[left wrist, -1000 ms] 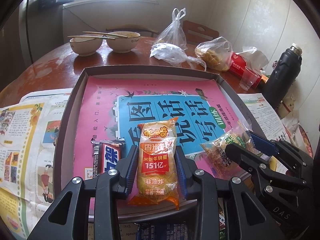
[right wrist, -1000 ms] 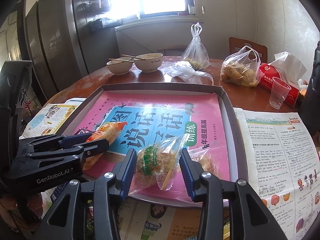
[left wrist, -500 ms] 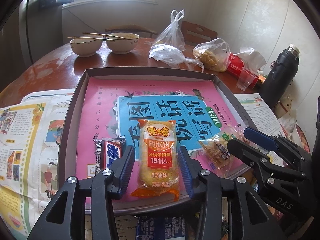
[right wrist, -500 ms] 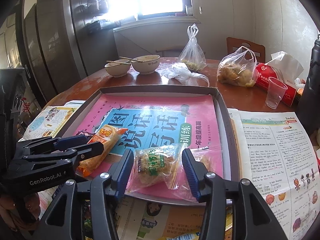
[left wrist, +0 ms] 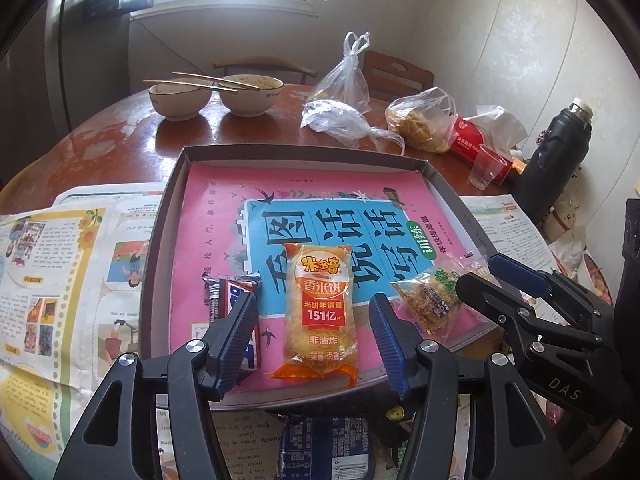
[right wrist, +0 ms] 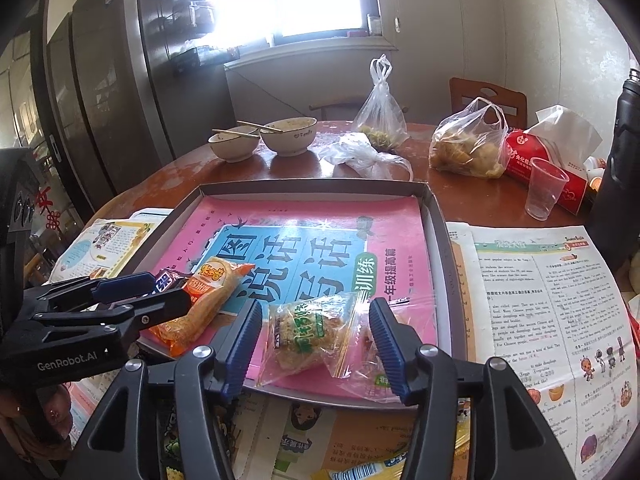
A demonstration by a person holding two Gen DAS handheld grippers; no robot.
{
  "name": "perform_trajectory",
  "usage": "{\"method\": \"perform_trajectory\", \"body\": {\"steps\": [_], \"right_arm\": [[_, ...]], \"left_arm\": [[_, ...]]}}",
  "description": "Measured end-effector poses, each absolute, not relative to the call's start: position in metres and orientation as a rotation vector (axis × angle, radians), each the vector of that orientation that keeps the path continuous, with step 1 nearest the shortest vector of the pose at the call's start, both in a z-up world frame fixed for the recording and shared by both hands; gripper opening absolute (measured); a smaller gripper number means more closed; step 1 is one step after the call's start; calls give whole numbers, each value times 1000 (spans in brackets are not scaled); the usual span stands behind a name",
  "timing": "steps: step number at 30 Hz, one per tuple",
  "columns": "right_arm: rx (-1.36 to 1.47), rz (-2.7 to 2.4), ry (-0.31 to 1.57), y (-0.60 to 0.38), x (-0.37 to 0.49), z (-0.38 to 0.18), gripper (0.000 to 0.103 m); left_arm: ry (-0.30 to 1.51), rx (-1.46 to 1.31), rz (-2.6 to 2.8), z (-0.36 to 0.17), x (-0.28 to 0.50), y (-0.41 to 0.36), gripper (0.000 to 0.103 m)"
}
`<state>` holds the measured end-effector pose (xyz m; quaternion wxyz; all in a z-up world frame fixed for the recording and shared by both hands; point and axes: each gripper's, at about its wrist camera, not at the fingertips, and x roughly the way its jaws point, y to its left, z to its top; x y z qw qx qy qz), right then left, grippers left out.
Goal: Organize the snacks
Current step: 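Lower both packets onto the pink book and open both tools, then withdraw both tools from the tray toward the remaining snacks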
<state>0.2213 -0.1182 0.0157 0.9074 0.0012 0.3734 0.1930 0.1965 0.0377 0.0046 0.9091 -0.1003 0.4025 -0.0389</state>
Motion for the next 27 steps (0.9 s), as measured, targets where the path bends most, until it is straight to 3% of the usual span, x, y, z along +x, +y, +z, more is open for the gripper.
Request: {"method": "perform_trajectory", "body": {"steps": [14, 27], "right_arm": [[10, 398, 752, -120, 217, 23, 61], [16, 383, 714, -134, 208, 43, 66]], "left_arm": [[803, -172, -82, 18, 179, 35, 70], [761, -186, -114, 37, 151, 36, 71]]}}
